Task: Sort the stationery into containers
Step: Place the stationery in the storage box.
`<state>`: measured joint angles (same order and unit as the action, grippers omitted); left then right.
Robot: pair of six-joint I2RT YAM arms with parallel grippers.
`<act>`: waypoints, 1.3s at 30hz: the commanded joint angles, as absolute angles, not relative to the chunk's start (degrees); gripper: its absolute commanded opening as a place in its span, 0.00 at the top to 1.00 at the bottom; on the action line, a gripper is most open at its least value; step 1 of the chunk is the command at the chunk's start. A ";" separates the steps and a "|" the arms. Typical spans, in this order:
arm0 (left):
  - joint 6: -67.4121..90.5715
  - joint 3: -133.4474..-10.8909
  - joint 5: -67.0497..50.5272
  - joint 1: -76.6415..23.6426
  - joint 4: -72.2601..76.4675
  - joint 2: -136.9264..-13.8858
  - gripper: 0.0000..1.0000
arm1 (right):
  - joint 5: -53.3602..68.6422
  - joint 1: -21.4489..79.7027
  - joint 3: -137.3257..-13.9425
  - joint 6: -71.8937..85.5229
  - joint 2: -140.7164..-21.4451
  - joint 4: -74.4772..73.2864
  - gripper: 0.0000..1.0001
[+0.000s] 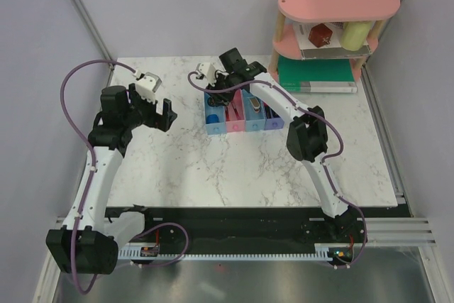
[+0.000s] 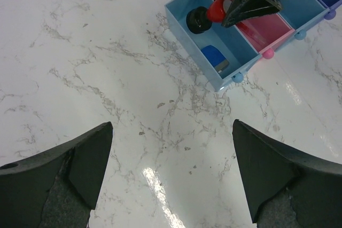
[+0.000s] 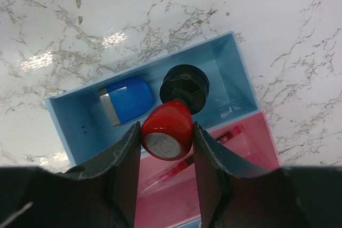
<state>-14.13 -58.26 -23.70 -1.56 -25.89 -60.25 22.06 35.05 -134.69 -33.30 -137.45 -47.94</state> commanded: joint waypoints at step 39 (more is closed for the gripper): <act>-12.40 -55.72 -29.71 -0.09 -24.87 -54.84 0.01 | 13.63 37.35 -130.17 -30.41 -140.63 -38.76 0.43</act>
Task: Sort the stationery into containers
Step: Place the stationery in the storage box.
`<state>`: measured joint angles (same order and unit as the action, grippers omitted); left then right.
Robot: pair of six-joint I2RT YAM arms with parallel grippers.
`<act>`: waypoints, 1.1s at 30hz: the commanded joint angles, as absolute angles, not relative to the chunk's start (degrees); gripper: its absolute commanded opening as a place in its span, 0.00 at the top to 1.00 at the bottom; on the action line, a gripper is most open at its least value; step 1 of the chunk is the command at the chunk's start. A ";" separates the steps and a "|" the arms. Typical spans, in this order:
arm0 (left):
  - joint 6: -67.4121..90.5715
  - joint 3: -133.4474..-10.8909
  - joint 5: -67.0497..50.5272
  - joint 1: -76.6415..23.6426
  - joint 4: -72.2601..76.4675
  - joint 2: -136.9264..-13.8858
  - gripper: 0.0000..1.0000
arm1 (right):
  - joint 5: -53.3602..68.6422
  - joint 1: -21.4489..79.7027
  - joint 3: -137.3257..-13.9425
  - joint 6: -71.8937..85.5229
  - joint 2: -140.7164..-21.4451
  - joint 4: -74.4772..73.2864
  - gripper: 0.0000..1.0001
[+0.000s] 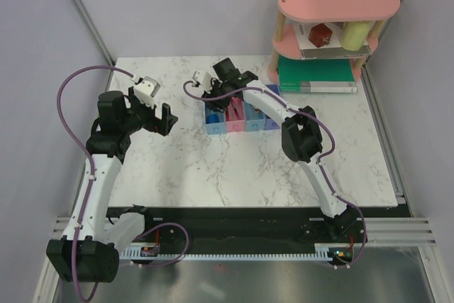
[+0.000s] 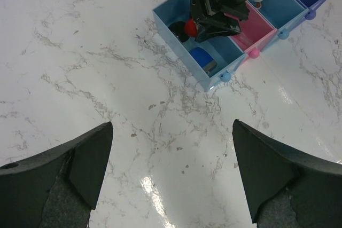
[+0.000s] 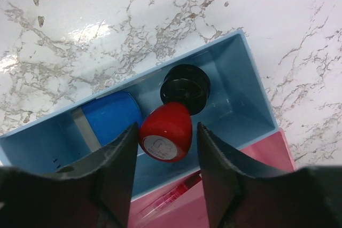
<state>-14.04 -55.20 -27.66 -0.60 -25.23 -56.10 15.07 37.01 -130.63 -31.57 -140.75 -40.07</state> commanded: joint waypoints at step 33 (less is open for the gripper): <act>-10.54 -69.67 -29.71 1.49 -41.11 -63.09 0.00 | 13.71 34.46 -100.56 -18.72 -101.88 -36.47 0.02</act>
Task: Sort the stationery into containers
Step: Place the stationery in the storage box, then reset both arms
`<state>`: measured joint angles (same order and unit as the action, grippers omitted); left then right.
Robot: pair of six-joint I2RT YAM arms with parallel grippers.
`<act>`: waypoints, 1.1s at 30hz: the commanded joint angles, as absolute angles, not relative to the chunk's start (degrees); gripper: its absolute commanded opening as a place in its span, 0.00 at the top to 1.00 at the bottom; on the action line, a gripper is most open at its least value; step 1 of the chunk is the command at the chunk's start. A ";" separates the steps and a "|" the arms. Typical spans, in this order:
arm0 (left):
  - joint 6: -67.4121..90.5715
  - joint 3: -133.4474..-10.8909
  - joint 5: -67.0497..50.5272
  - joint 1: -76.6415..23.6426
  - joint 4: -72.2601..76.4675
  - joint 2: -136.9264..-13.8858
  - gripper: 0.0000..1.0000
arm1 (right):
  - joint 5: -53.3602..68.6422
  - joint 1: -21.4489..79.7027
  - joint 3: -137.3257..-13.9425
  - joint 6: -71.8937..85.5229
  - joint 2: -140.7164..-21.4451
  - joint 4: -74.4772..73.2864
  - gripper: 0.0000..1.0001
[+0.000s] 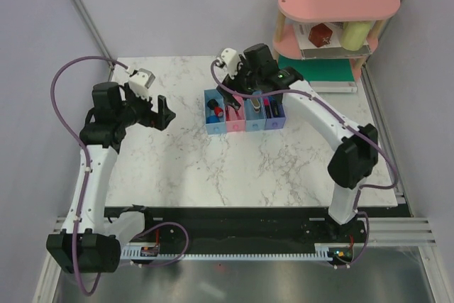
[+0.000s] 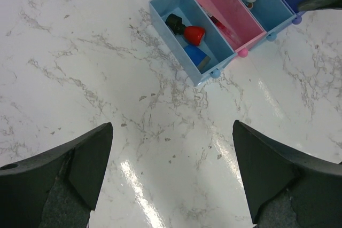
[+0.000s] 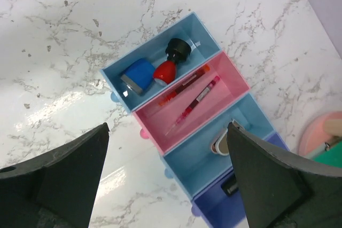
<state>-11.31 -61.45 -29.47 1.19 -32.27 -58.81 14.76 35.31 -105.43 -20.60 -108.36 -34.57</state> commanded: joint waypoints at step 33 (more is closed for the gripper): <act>-12.48 -70.75 -28.74 1.49 -48.52 -53.44 0.00 | 6.94 23.38 -70.93 -17.93 -60.03 -43.08 0.02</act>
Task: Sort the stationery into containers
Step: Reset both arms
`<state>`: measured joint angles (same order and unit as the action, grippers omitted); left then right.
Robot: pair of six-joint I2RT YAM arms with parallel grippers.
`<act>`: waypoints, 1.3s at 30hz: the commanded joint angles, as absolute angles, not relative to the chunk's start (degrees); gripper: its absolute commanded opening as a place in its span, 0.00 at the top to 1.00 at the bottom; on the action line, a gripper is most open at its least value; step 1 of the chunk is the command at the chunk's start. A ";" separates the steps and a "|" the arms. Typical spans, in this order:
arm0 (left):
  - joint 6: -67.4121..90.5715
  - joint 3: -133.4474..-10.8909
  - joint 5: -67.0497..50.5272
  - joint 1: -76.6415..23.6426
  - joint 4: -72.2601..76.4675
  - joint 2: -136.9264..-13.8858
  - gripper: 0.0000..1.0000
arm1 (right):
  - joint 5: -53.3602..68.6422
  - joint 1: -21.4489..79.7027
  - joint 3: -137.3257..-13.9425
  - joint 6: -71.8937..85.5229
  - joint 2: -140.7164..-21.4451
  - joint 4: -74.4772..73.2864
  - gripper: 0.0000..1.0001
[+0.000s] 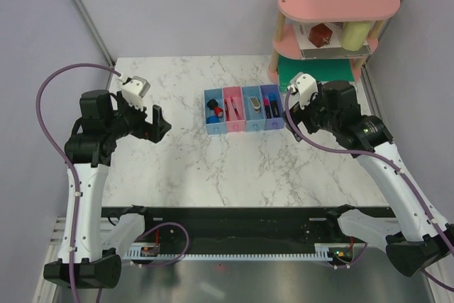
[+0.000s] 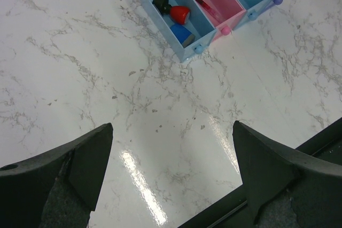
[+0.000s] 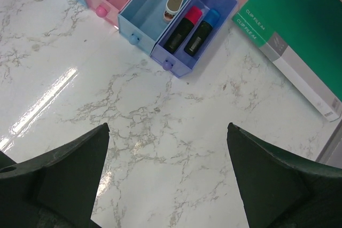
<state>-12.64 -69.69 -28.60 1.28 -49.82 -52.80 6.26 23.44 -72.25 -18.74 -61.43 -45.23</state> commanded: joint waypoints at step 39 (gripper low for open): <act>-11.51 -67.33 -21.36 1.49 -41.84 -51.77 0.00 | -4.93 11.34 -62.75 -15.74 -51.59 -32.43 0.02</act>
<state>-12.60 -67.85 -22.50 1.28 -44.82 -52.38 -5.02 12.36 -62.57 -17.45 -52.45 -35.40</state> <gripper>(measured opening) 0.994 0.982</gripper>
